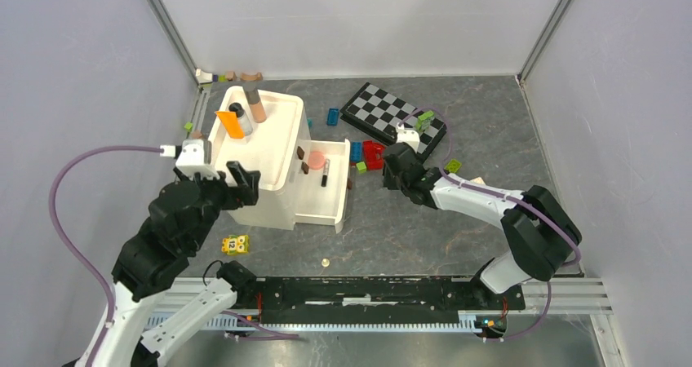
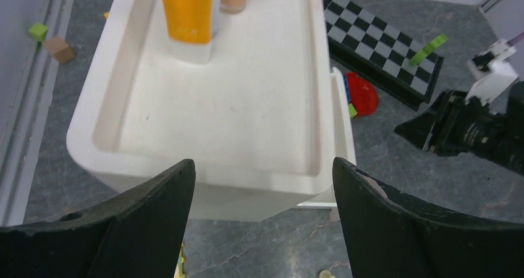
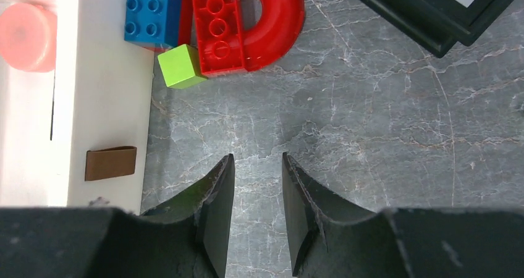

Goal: Organize the makeup
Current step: Close the drawer in the storage box.

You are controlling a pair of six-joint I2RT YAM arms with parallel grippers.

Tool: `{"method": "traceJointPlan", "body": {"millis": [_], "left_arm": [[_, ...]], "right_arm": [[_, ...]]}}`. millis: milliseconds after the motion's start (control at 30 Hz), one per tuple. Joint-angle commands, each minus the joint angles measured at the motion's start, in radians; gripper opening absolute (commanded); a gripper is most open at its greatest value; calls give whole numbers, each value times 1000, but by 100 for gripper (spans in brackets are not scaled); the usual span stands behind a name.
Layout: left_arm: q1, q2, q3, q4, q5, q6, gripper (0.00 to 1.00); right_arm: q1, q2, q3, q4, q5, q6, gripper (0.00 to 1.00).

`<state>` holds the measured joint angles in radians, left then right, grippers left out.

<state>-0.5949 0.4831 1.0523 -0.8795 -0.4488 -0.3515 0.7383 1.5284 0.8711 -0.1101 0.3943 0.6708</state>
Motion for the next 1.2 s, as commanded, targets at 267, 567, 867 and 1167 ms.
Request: {"method": "traceJointPlan", "body": {"millis": [267, 567, 867, 1167], "left_arm": [[5, 416, 179, 97, 225, 91, 87], [5, 544, 188, 120, 236, 105, 86], [4, 570, 152, 152, 279, 105, 86], [5, 576, 131, 173, 315, 115, 85]], "right_arm": [[-67, 25, -8, 68, -197, -58, 40], [-76, 116, -6, 144, -308, -33, 40], [-59, 175, 9, 254, -418, 47, 40], [4, 271, 115, 299, -460, 112, 40]]}}
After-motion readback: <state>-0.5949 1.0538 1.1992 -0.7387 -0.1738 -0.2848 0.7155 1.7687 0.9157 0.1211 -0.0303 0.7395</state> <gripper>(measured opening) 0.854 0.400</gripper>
